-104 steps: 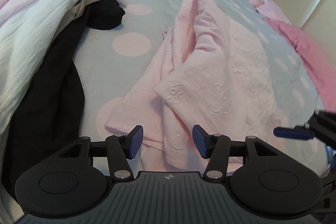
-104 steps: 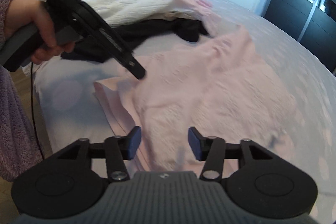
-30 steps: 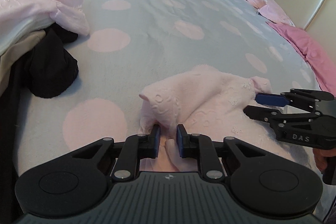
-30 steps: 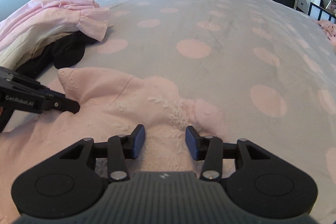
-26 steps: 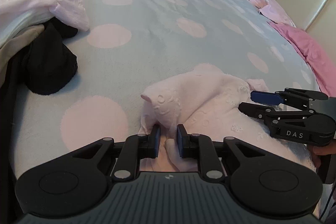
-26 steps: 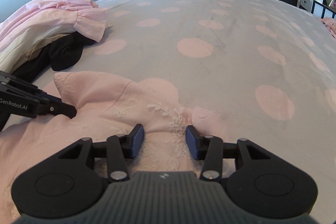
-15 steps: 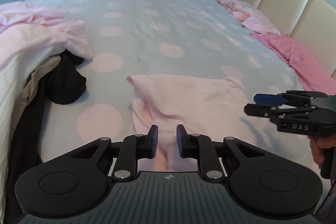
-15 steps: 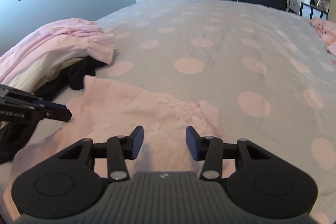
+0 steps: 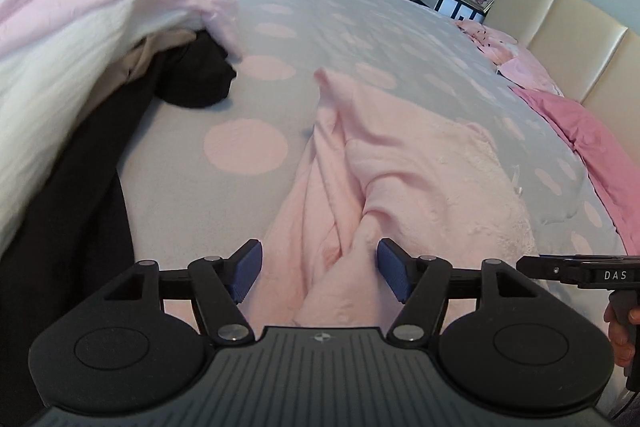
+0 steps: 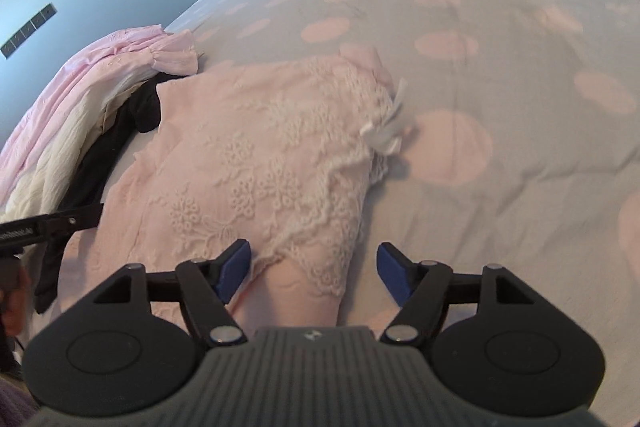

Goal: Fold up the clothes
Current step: 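Move both open tools over the folded lace garment, then grasp the folded pink lace garment with both tools and carry it toward the pillows, then lower the garment beside the pink pillow and open both tools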

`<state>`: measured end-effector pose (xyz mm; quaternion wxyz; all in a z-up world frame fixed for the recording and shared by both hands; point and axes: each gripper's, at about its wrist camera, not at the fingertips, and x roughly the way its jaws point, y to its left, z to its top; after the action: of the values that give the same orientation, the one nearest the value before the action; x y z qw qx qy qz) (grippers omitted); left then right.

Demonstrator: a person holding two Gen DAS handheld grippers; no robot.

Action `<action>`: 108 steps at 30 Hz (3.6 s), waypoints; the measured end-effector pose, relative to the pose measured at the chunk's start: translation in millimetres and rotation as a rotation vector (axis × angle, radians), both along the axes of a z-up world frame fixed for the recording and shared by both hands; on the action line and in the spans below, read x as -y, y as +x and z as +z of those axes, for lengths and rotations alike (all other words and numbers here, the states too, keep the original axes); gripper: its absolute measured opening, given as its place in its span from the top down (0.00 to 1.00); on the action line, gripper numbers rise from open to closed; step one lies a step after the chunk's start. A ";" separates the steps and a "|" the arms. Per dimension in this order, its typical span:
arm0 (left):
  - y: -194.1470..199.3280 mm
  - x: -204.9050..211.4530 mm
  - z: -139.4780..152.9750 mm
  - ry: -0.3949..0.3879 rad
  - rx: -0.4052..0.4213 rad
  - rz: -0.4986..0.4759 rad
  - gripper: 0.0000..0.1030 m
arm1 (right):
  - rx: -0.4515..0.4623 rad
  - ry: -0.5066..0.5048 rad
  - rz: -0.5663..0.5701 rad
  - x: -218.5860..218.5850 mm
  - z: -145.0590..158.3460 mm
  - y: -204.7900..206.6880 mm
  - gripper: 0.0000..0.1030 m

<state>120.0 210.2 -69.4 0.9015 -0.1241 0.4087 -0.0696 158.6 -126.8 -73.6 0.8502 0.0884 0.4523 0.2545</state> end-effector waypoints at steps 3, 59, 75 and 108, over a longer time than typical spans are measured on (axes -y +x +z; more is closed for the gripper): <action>8.3 -3.6 -15.8 -0.029 -0.030 0.009 0.37 | 0.005 0.015 0.002 -2.3 -6.9 4.5 0.27; 116.1 420.4 73.4 -0.420 0.179 -0.505 0.90 | 0.263 0.098 -0.110 391.3 156.8 83.4 0.82; 193.5 507.4 -23.5 -0.318 0.100 -0.558 0.90 | 0.198 0.077 -0.125 475.5 44.8 181.1 0.82; 98.0 530.9 -32.2 0.100 0.095 -0.694 0.68 | 0.182 -0.238 -0.205 420.2 -4.4 54.4 0.51</action>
<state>218.1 -320.8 -101.6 0.8472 0.0698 0.3870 -0.3572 213.0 -547.0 -78.0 0.9136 0.0096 0.3890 0.1182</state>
